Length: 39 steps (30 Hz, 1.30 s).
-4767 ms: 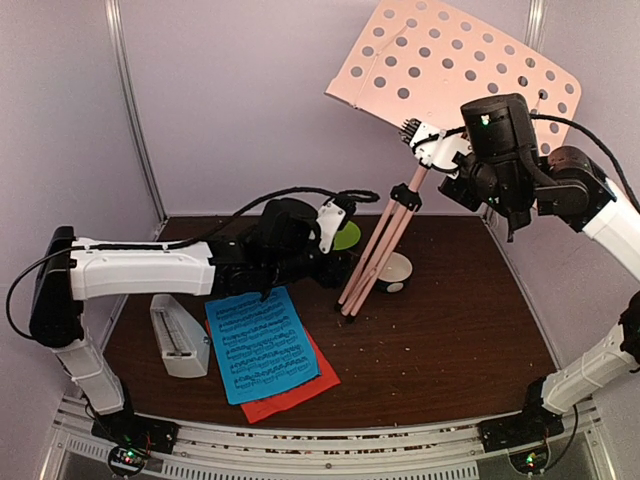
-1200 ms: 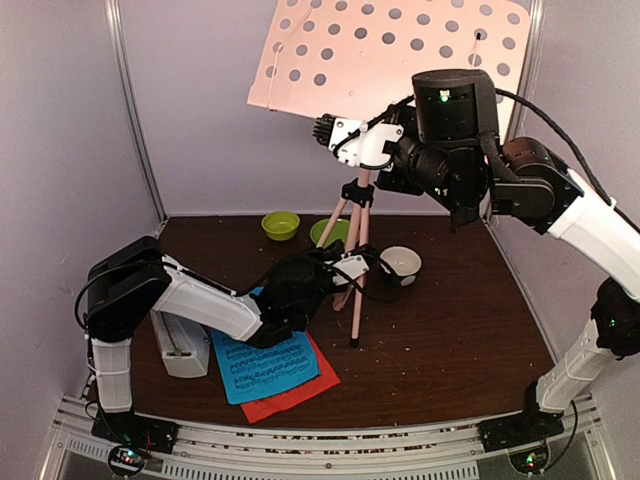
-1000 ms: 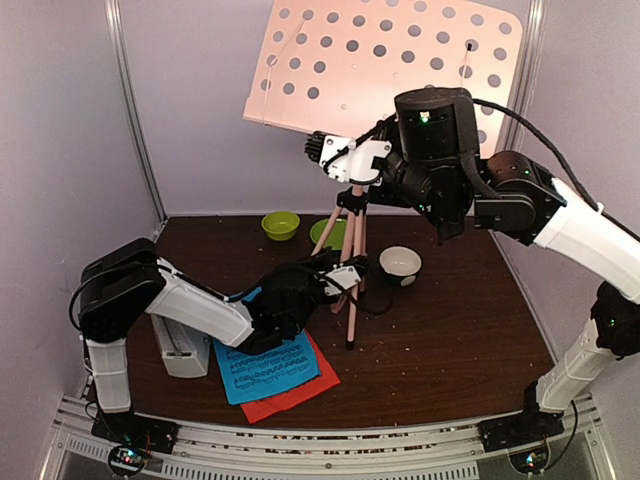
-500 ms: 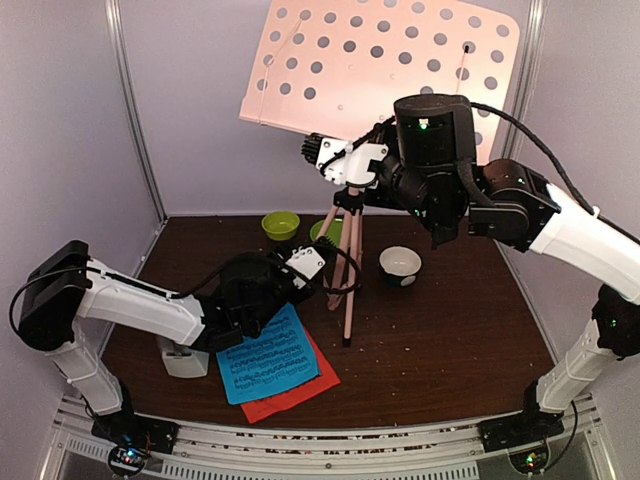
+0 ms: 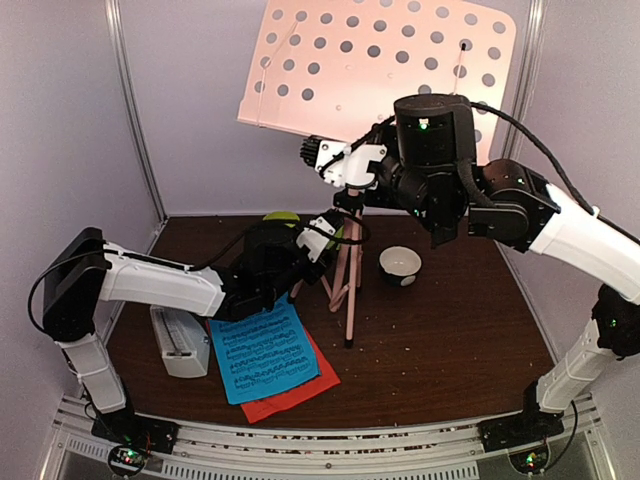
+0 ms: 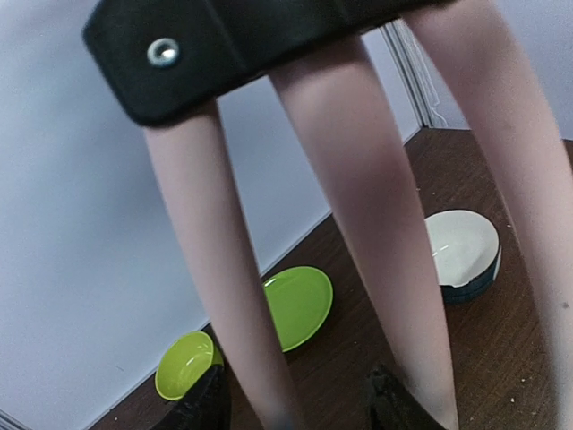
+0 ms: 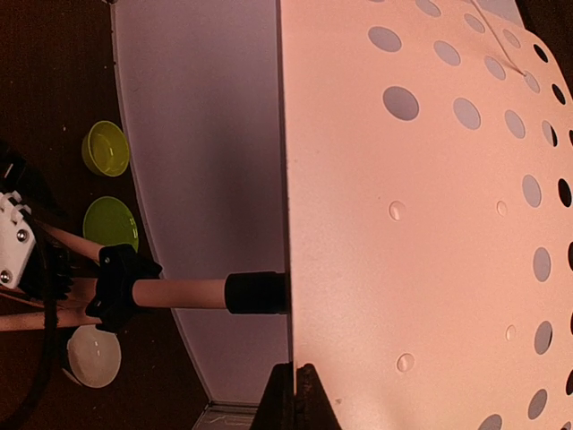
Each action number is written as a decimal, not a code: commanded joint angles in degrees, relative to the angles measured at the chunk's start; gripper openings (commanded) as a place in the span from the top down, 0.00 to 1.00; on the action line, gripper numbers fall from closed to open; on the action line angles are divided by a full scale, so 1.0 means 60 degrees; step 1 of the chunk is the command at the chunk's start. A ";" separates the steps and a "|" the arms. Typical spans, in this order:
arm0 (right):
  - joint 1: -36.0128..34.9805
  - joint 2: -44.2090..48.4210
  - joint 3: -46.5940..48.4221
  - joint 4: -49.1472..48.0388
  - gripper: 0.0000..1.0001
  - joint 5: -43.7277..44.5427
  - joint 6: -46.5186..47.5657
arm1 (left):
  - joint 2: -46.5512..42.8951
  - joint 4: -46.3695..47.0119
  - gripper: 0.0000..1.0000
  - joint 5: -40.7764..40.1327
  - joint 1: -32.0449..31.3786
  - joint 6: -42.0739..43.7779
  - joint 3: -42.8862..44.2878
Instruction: Set up the instrument practice props
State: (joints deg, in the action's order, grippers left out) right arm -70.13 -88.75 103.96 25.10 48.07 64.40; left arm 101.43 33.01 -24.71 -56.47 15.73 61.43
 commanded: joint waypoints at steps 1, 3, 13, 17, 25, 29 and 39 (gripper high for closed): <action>-0.0076 0.0548 0.0789 -0.2127 1.00 0.0451 0.0246 | 0.0344 -0.0067 0.53 0.0141 0.0187 -0.0103 0.0542; -0.0087 0.0474 0.0963 -0.2105 1.00 0.0427 0.0327 | 0.0366 0.0174 0.60 0.0238 0.0232 0.0074 0.0440; 0.0146 0.0246 0.1506 -0.2277 1.00 0.0308 0.0843 | 0.0835 0.1144 1.00 0.0412 0.0285 0.1353 0.0417; 0.0291 0.0213 0.1614 -0.2281 1.00 0.0142 0.0939 | 0.1275 0.1435 1.00 0.0279 0.0313 0.1880 0.0714; 0.0701 0.0047 0.1323 -0.2336 1.00 -0.0345 0.1044 | 0.2136 0.1964 1.00 -0.0531 0.0402 0.2194 0.1256; 0.0823 -0.0082 0.1323 -0.2462 1.00 -0.0516 0.1077 | 0.2264 0.2005 1.00 -0.0701 0.0402 0.1985 0.1205; 0.0664 0.0237 0.0288 -0.2527 0.56 -0.0468 0.0660 | 0.2026 0.2158 1.00 -0.0884 0.0402 0.1568 0.0632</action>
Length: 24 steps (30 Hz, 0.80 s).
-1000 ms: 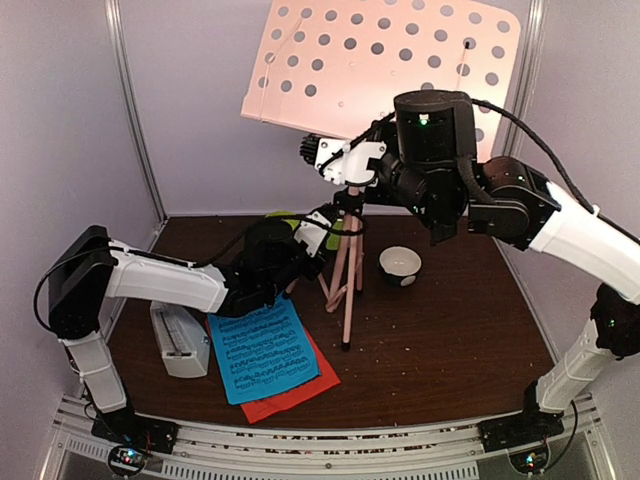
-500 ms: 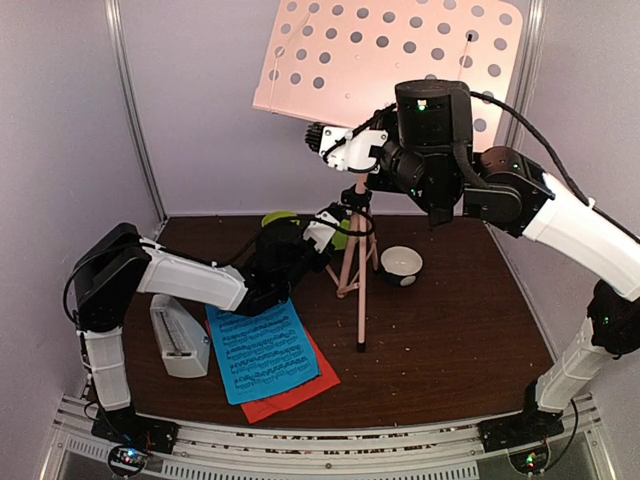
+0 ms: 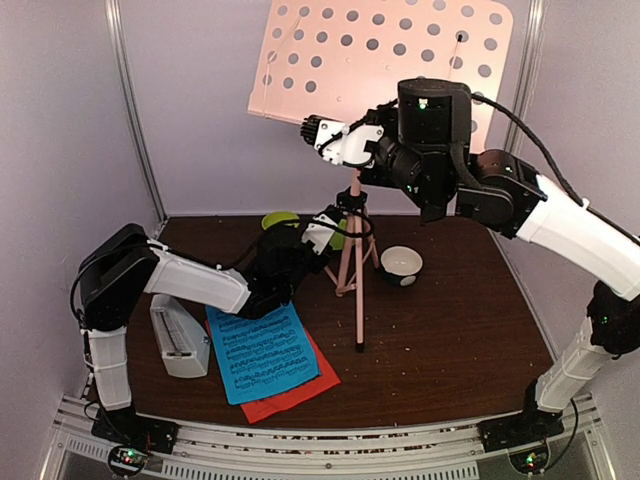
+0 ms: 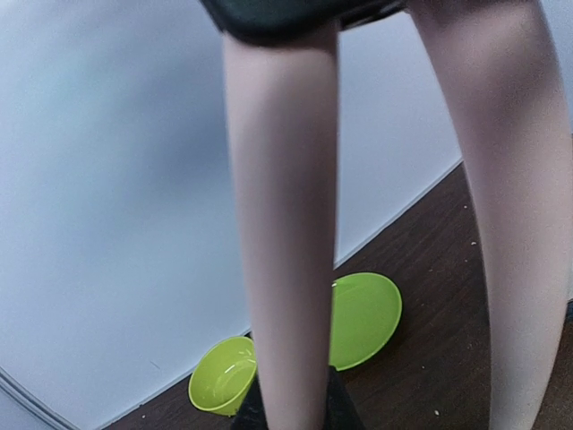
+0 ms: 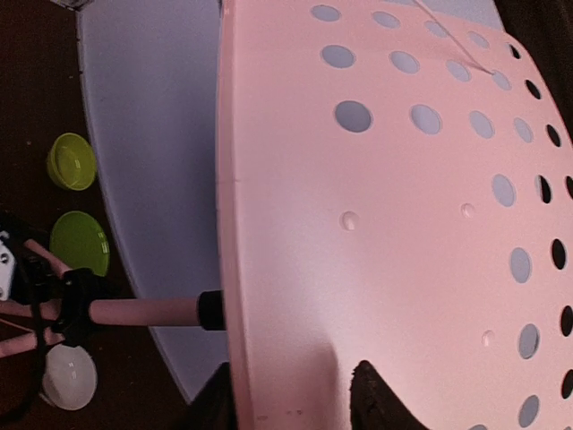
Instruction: Set up the instrument practice props
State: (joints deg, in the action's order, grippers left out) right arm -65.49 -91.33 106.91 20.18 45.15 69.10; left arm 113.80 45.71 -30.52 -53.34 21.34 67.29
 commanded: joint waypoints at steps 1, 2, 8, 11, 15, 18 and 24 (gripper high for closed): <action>-0.0132 0.0728 -0.0306 -0.1731 0.50 0.0005 -0.0146 | -0.0040 0.0031 1.00 0.0091 -0.0118 0.0619 -0.0360; -0.0175 0.0809 -0.0415 -0.1730 0.44 0.0012 -0.0146 | -0.0044 -0.0010 1.00 0.0092 -0.0118 0.0599 -0.0378; -0.0595 0.1194 -0.1021 -0.1601 0.14 -0.0080 -0.0168 | -0.0029 -0.0203 1.00 -0.0054 -0.0133 0.0273 -0.0346; -0.0821 0.1381 -0.1279 -0.1400 0.06 -0.0150 -0.0356 | 0.0014 -0.0255 1.00 -0.0132 -0.0118 0.0209 -0.0313; -0.1083 0.1629 -0.1617 -0.0975 0.00 -0.0256 -0.0820 | 0.0015 -0.0368 1.00 -0.0108 -0.0118 0.0060 -0.0319; -0.1431 0.1951 -0.2082 -0.0897 0.00 -0.0286 -0.1116 | -0.0021 -0.0527 1.00 -0.0050 -0.0118 0.0004 -0.0277; -0.2101 0.2579 -0.2602 -0.0512 0.00 -0.0367 -0.2574 | -0.0120 -0.0707 1.00 0.0036 -0.0118 0.0017 -0.0151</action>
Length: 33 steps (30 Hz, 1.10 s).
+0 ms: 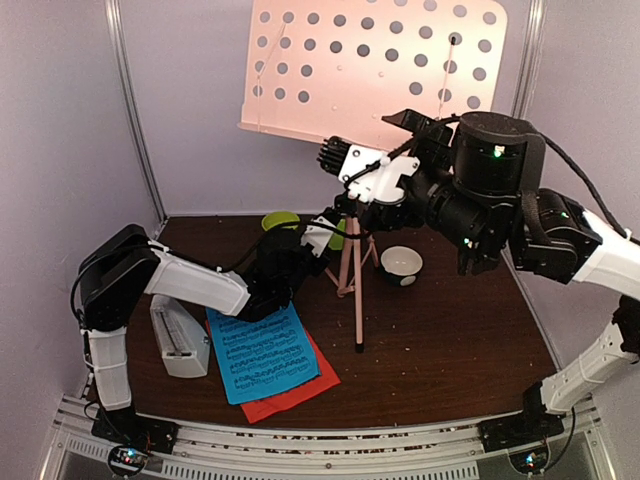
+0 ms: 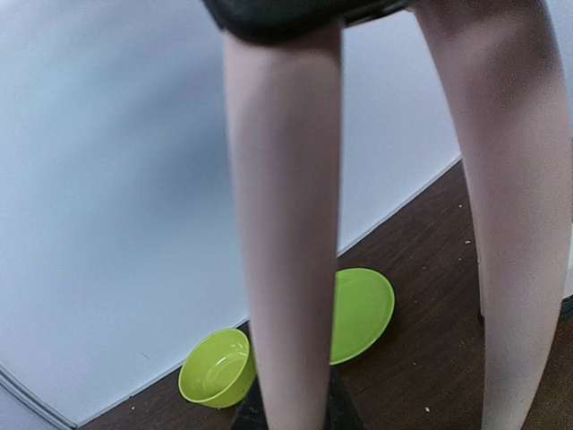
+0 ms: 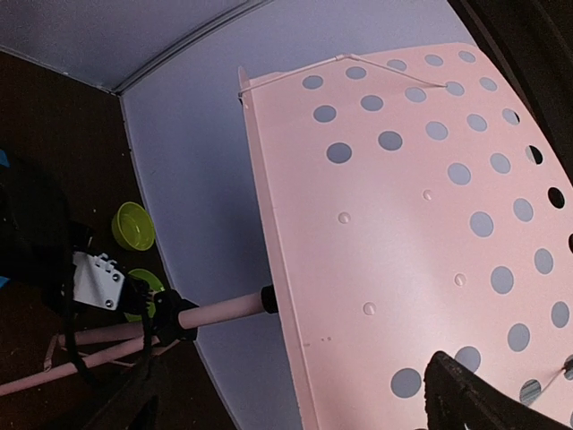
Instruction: Set up the instrument practice props
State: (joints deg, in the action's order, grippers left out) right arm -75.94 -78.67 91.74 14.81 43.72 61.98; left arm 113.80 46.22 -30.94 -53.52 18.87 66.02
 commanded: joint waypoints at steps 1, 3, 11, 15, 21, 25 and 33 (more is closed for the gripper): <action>-0.0453 0.0483 0.0016 0.0622 0.00 -0.0229 -0.1770 | -0.0138 -0.0846 1.00 0.0140 -0.0089 0.0429 0.0075; -0.0687 0.0500 0.0141 0.1029 0.00 -0.0333 -0.2443 | -0.0190 -0.0931 1.00 0.0175 -0.0089 0.0416 0.0057; -0.1047 0.0979 -0.0753 0.1737 0.01 -0.1355 -0.6955 | -0.0627 -0.1254 1.00 0.0379 -0.0089 0.0244 -0.0299; -0.1039 0.1467 -0.2032 0.1511 0.03 -0.1439 -0.8845 | -0.0888 -0.1537 0.91 0.0559 -0.0098 0.0202 -0.0400; -0.1025 0.2110 -0.4028 0.1103 0.04 -0.1476 -1.0755 | -0.1100 -0.1829 0.72 0.0760 -0.0089 0.0024 -0.0444; -0.0832 0.2243 -0.4862 0.0899 0.04 -0.1381 -1.1454 | -0.1221 -0.2012 0.65 0.1043 -0.0075 -0.0094 -0.0581; 0.0020 0.2106 -0.6342 0.0178 0.07 -0.1704 -1.2949 | -0.1856 -0.2460 0.49 0.1551 0.0023 -0.0422 -0.0960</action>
State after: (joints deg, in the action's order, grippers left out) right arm -78.39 -66.54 57.17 19.79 34.59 -8.51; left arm 106.63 32.80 -25.23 -53.58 18.13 62.04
